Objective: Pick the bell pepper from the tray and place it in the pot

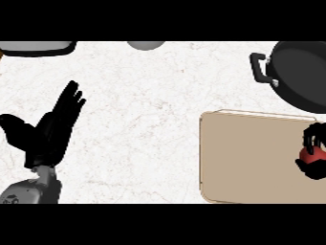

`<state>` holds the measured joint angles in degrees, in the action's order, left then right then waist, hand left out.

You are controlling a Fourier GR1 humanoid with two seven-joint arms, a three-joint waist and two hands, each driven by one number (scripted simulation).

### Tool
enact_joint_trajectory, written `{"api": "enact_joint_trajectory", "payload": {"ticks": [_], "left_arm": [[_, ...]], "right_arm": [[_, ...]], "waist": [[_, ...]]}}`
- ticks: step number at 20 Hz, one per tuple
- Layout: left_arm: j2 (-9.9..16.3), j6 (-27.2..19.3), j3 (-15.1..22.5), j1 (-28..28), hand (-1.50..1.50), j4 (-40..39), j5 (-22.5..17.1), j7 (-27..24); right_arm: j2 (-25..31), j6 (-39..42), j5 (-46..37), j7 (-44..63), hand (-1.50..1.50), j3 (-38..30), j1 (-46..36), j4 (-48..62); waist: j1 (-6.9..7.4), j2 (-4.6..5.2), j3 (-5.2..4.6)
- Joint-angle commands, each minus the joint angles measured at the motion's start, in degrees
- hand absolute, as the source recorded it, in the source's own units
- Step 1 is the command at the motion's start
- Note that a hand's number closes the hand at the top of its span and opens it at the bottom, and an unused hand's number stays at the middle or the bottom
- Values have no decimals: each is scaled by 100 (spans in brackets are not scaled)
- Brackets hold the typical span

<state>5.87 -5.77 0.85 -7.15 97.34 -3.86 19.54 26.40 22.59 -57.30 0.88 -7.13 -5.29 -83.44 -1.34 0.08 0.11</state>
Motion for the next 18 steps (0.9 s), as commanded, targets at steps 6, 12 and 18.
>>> {"api": "enact_joint_trajectory", "payload": {"ticks": [6, 12, 18], "left_arm": [[-6, 181, -64, -73, 0, -168, -164, -183], [8, 189, 24, 93, 0, -102, -13, -145], [-31, 99, 21, -11, 0, -78, 31, -34]], "right_arm": [[1037, -718, 542, 495, 150, -2329, -652, 1715], [1309, -988, 1002, 13, 150, -2767, -613, 1287], [2097, -533, 1612, -354, 150, -3289, -935, 520]], "waist": [[160, 22, -4], [119, -12, -12], [79, -24, -16]]}}
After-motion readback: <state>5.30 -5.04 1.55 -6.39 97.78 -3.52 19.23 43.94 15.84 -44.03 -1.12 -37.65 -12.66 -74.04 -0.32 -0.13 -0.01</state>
